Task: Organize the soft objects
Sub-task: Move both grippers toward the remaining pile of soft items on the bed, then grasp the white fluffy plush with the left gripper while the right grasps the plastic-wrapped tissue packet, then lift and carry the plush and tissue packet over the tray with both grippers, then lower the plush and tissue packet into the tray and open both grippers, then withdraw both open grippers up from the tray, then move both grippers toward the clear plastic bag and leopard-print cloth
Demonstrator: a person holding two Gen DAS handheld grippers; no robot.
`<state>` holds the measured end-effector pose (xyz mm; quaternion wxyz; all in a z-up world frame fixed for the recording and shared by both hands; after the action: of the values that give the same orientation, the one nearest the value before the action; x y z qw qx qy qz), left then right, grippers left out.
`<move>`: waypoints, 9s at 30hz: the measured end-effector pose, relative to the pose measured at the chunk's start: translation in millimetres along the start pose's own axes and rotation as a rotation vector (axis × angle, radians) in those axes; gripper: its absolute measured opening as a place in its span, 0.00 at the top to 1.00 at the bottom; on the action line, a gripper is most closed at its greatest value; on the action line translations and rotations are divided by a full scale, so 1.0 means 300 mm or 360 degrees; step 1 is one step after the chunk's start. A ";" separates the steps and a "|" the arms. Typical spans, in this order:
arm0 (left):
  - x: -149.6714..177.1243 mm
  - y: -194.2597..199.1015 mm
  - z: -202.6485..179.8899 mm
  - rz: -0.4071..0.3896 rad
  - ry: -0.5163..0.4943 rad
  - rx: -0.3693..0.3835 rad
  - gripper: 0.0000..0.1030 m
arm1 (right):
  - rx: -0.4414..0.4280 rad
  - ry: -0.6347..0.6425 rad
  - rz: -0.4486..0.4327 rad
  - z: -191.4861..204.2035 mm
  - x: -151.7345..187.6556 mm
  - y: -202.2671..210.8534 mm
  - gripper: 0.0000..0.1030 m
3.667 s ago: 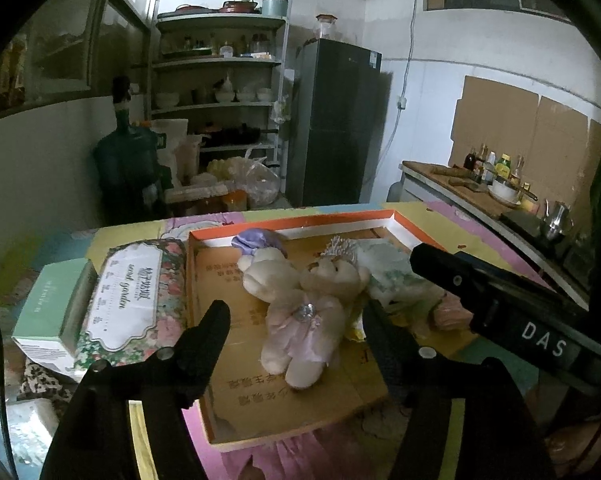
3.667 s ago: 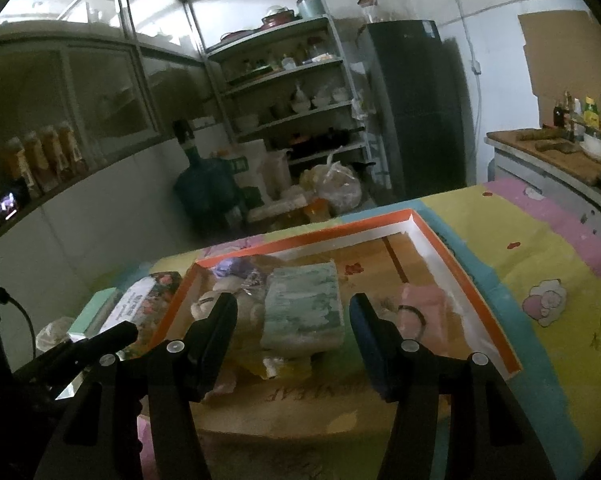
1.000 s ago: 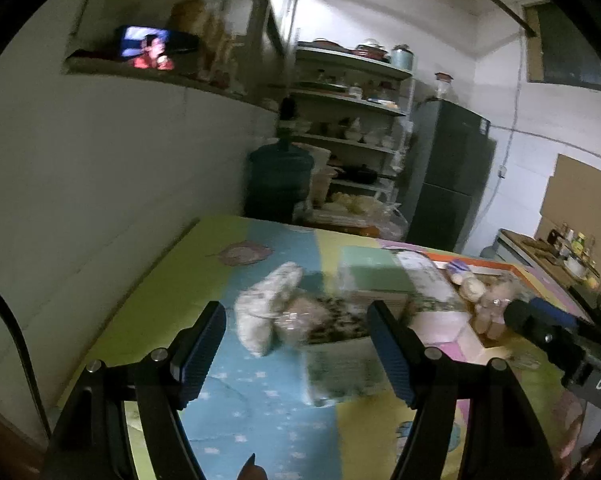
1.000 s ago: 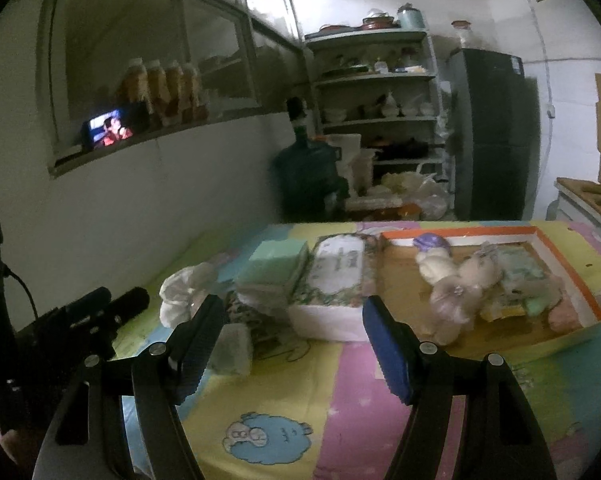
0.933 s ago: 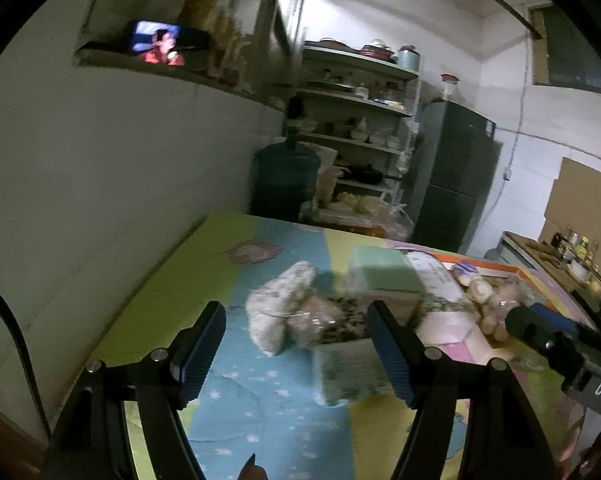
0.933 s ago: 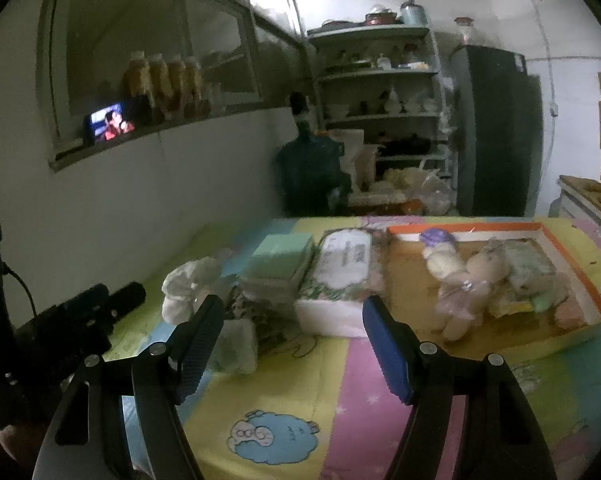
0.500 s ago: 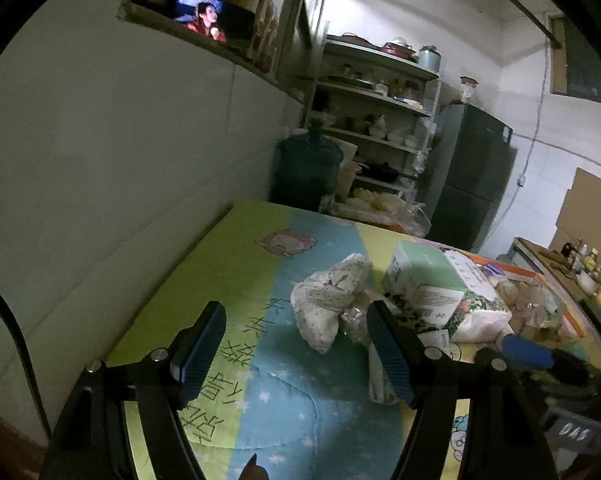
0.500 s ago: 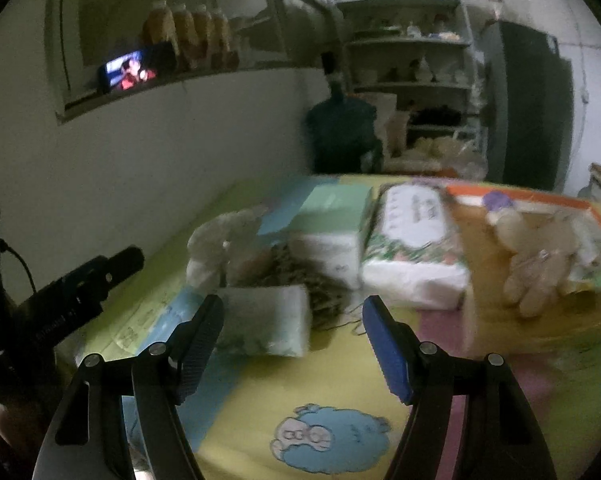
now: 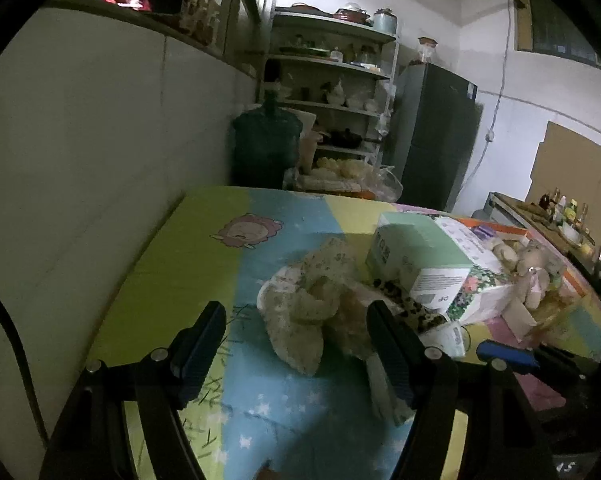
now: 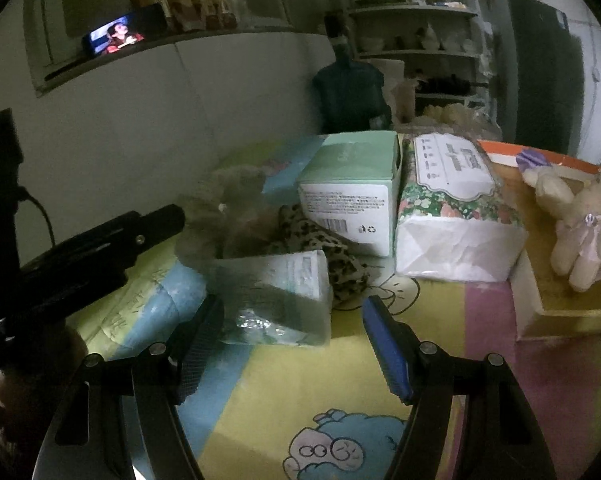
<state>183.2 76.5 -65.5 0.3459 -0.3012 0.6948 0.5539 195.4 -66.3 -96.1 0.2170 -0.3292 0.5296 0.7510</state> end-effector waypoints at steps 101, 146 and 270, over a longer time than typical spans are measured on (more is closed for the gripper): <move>-0.212 -0.007 -0.727 -0.0176 -0.0279 0.0349 0.93 | 0.0244 -0.0336 -0.0436 -0.520 -0.050 0.511 0.77; -0.282 -0.387 -1.212 0.0059 -0.0392 0.0480 0.93 | 0.0562 -0.0573 -0.0562 -1.101 -0.161 0.591 0.77; -0.215 -0.025 -0.793 -0.0118 -0.0246 0.0314 0.23 | 0.0491 -0.0378 -0.0394 -0.668 -0.152 0.513 0.29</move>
<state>191.8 -155.4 17.8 0.4466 -0.2476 0.7056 0.4913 176.0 -306.5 -7.1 0.4161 -0.2640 0.5645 0.6622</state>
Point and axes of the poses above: each gripper's, at about its wrist camera, not at the fingertips, and y roughly against the way its jaws point, z to its left, x to its underside, the point moved 4 cm from there along -y, roughly the way its jaws point, and after that the axes turned 3 degrees about x, right-handed, at the moved point
